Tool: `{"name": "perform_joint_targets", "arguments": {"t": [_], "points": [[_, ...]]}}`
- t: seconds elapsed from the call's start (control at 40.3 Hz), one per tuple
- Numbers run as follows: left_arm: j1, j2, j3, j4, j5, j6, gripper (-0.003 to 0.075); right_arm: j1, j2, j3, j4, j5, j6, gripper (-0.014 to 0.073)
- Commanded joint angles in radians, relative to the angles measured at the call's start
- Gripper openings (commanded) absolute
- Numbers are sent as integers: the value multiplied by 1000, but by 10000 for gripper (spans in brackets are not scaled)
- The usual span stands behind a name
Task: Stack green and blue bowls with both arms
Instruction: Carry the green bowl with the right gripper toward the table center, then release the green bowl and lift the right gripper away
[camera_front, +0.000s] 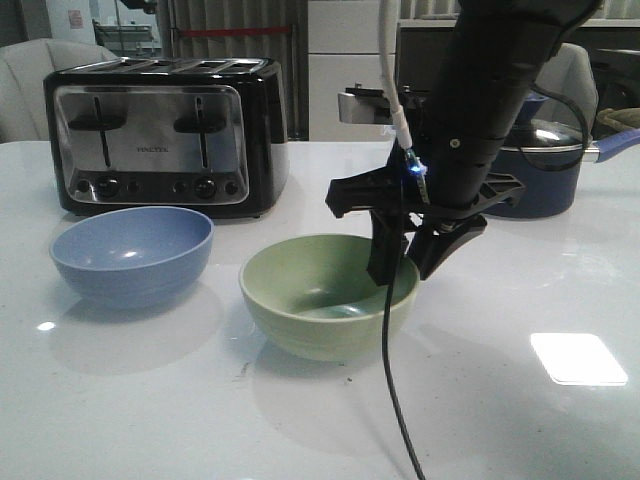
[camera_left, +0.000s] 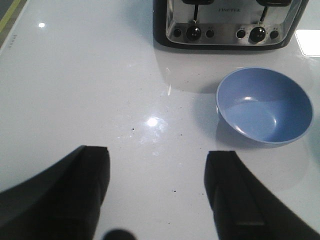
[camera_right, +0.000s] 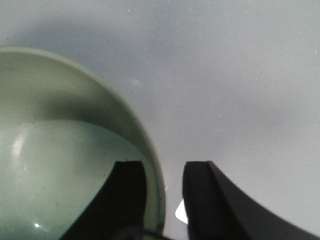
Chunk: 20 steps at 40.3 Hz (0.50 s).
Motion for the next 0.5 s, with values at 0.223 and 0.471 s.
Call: {"name": "perform_joint_targets", "arguments": {"t": [0.223, 0.471], "points": [[-6, 4, -28, -4, -77, -9, 475, 2, -295, 74, 0, -100, -95, 401], [-11, 4, -28, -43, -96, -9, 475, 2, -628, 299, 0, -160, -182, 401]]}}
